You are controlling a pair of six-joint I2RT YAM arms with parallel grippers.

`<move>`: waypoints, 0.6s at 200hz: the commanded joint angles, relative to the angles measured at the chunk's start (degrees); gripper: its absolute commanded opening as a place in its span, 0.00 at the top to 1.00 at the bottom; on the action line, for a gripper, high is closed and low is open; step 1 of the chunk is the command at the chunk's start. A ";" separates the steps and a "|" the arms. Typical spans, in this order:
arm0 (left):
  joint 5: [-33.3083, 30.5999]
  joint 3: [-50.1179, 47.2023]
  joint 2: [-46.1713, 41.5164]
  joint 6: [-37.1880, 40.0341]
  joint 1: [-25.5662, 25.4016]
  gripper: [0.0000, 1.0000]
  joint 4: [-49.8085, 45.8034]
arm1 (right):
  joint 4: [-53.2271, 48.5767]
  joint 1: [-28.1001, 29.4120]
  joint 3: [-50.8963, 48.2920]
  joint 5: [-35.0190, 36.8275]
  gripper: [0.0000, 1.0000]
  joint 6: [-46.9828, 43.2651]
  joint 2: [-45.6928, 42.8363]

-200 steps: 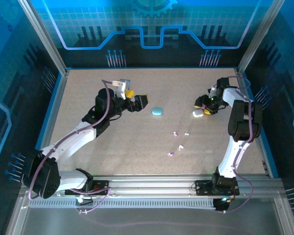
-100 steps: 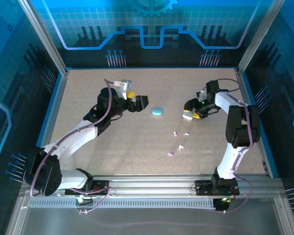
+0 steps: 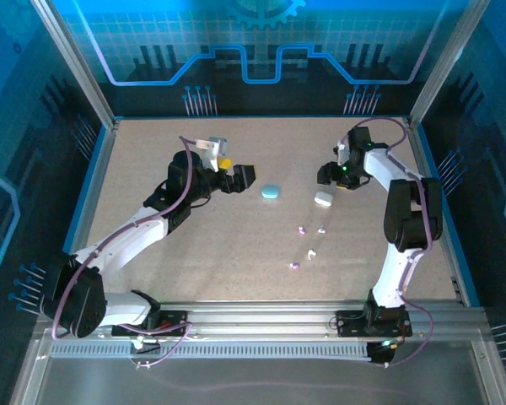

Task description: Insert the wireless bluetooth earbuds into the charging case

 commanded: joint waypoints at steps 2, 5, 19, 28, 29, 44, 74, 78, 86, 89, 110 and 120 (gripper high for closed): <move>0.47 1.95 -0.13 -0.75 0.39 0.01 -0.81 | -2.50 0.45 2.96 -3.05 0.33 -2.88 4.00; 0.51 1.95 -0.12 -0.73 0.40 0.01 -0.82 | -2.72 0.49 3.27 -3.46 0.33 -2.95 4.45; 0.59 1.95 -0.12 -0.72 0.43 0.01 -0.74 | -3.65 0.54 4.28 -5.36 0.34 -3.04 6.26; 0.66 2.08 -0.07 -0.76 0.44 0.01 -0.75 | -4.02 0.53 4.45 -6.79 0.34 -3.28 6.87; 0.67 2.11 -0.05 -0.74 0.41 0.01 -0.74 | -4.02 0.53 4.45 -6.79 0.34 -3.28 6.87; 0.86 2.22 -0.06 -0.78 0.43 0.01 -0.79 | -4.00 0.73 3.76 -7.73 0.34 -3.37 6.54; 0.81 2.02 0.05 -0.73 0.44 0.01 -0.56 | -2.81 1.08 0.28 -8.67 0.34 -2.06 4.16; 0.86 2.04 0.06 -0.73 0.40 0.01 -0.56 | -2.48 1.24 -0.45 -8.67 0.34 -1.78 3.64; 0.93 2.04 0.19 -0.73 0.41 0.01 -0.57 | -1.96 1.42 -1.57 -8.44 0.34 -1.26 2.76; 1.02 2.04 0.23 -0.77 0.41 0.01 -0.56 | -1.83 1.60 -1.81 -8.37 0.34 -1.15 2.58; 0.95 2.04 0.45 -0.82 0.45 0.01 -0.37 | -1.77 2.96 -3.91 -6.43 0.34 -0.80 1.10; 1.05 2.13 0.58 -0.82 0.41 0.01 -0.29 | -1.79 3.64 -4.68 -4.62 0.34 -0.77 0.46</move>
